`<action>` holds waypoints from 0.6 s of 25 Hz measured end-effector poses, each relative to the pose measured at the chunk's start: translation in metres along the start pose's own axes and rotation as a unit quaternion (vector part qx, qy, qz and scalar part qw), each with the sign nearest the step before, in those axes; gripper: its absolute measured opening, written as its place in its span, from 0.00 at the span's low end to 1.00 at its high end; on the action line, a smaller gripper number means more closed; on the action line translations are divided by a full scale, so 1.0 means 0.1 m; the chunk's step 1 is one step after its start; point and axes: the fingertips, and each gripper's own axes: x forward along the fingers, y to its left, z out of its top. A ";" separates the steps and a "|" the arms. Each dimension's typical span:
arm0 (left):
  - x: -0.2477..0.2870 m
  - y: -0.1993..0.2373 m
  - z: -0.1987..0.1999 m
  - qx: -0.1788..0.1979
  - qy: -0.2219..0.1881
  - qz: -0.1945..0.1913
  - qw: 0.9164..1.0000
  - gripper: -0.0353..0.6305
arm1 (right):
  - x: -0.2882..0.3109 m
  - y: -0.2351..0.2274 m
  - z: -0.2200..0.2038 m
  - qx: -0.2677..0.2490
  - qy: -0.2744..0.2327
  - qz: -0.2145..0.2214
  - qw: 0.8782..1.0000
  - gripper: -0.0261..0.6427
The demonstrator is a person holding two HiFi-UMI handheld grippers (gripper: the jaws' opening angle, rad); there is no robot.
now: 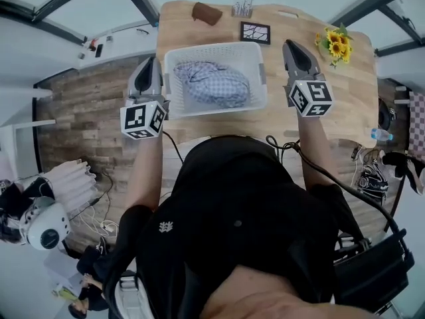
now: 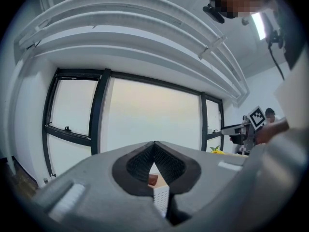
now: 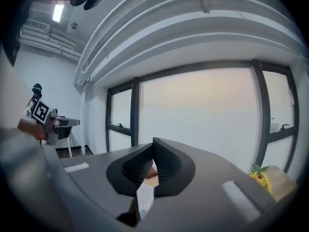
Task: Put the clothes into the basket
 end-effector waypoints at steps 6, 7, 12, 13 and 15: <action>0.14 -0.07 0.09 0.006 -0.007 -0.010 1.000 0.05 | -0.03 -0.10 0.06 0.001 -0.003 -0.010 1.000 0.03; 0.16 -0.08 0.12 0.008 -0.009 -0.012 1.000 0.05 | -0.04 -0.11 0.06 0.003 -0.003 -0.011 1.000 0.03; 0.25 -0.11 0.21 0.015 -0.012 -0.017 1.000 0.05 | -0.02 -0.15 0.08 0.005 -0.001 -0.009 1.000 0.03; 0.26 -0.11 0.22 0.015 -0.013 -0.018 1.000 0.05 | -0.01 -0.15 0.08 0.005 -0.001 -0.008 1.000 0.03; 0.29 -0.12 0.23 0.017 -0.013 -0.018 1.000 0.05 | 0.00 -0.16 0.08 0.004 0.000 -0.007 1.000 0.03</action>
